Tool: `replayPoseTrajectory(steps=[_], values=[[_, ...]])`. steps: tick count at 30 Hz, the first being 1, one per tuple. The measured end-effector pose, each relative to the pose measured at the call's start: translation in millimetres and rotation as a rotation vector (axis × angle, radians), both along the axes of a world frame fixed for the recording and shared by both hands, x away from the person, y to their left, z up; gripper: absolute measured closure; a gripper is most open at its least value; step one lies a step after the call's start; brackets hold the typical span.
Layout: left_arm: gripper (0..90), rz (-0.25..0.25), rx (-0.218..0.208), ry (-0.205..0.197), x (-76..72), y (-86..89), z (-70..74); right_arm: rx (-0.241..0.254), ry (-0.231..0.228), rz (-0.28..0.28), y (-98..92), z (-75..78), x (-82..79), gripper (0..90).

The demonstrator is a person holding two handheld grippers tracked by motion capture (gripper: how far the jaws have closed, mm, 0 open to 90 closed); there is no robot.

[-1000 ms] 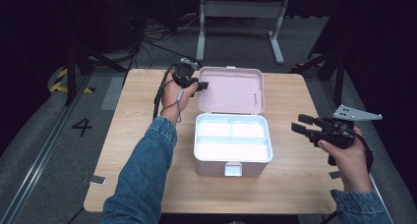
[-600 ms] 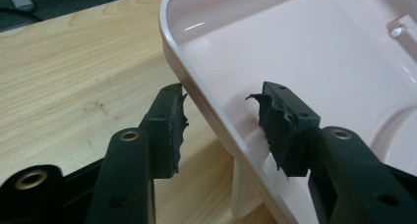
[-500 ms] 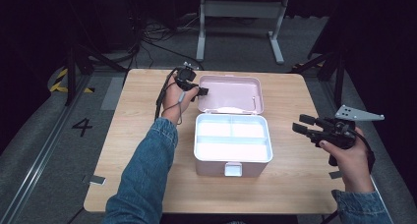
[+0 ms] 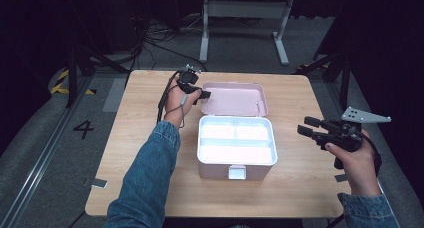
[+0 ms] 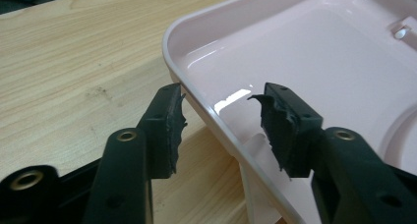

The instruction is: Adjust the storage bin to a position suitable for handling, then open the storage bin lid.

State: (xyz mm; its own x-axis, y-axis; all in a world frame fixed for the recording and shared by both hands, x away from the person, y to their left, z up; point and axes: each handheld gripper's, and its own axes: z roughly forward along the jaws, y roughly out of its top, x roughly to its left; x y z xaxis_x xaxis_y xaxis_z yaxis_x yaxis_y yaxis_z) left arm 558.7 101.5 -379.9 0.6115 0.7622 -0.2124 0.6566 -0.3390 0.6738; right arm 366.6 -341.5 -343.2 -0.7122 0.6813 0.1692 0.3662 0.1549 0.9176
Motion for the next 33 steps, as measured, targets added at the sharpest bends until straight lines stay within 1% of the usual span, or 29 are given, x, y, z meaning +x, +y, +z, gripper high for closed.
replayPoseTrajectory(steps=[2,5,7,11,14,15,16,19,20,21,25,27,28,29,31,33], values=[[46.8,0.01,0.012,-0.009,-1.6,1.5,2.9,-0.003,0.002,-0.002,0.4,-0.6,0.4,48.6],[44.6,0.015,-0.003,-0.034,-6.3,6.7,10.6,-0.004,0.007,0.001,1.7,-1.4,1.0,48.5],[43.4,0.007,-0.009,-0.051,-9.9,9.5,15.4,-0.007,0.008,-0.001,2.2,-2.0,1.5,48.4],[43.3,-0.019,-0.024,-0.088,-22.1,13.9,28.4,-0.017,0.016,-0.002,2.9,-3.7,3.0,48.4],[43.2,-0.035,-0.032,-0.108,-33.9,16.6,39.5,-0.015,0.022,-0.003,3.4,-4.8,5.2,48.4],[43.1,-0.035,-0.032,-0.108,-33.9,16.6,39.5,-0.015,0.022,-0.003,3.4,-4.8,5.2,48.4],[43.1,-0.046,-0.033,-0.124,-38.8,17.7,44.2,-0.021,0.021,0.0,3.3,-5.7,6.6,48.4],[42.5,-0.07,-0.036,-0.151,-54.0,20.0,56.5,-0.031,0.028,0.003,4.7,-7.9,10.8,48.4],[42.3,-0.087,-0.041,-0.167,-63.3,21.5,62.6,-0.033,0.029,0.006,5.0,-8.1,11.5,48.4],[42.1,-0.087,-0.041,-0.167,-63.3,21.5,62.6,-0.033,0.029,0.006,5.0,-8.1,11.5,48.4],[41.4,-0.118,-0.04,-0.19,-87.4,28.1,75.3,-0.039,0.029,0.011,6.6,-7.3,15.1,48.0],[40.8,-0.132,-0.028,-0.203,-98.2,33.6,80.9,-0.046,0.028,0.009,6.8,-6.8,18.4,47.7],[40.8,-0.131,-0.034,-0.214,-108.0,38.6,84.5,-0.045,0.033,0.01,6.7,-6.8,19.1,47.6],[40.7,-0.131,-0.034,-0.214,-108.0,38.6,84.5,-0.045,0.033,0.01,6.7,-6.8,19.1,47.6],[40.5,-0.14,-0.037,-0.23,-119.9,46.4,87.3,-0.05,0.033,0.01,5.7,-8.1,22.1,47.6],[40.2,-0.146,-0.027,-0.23,-132.0,54.7,89.0,-0.049,0.041,0.009,5.0,-8.8,24.4,47.5]])
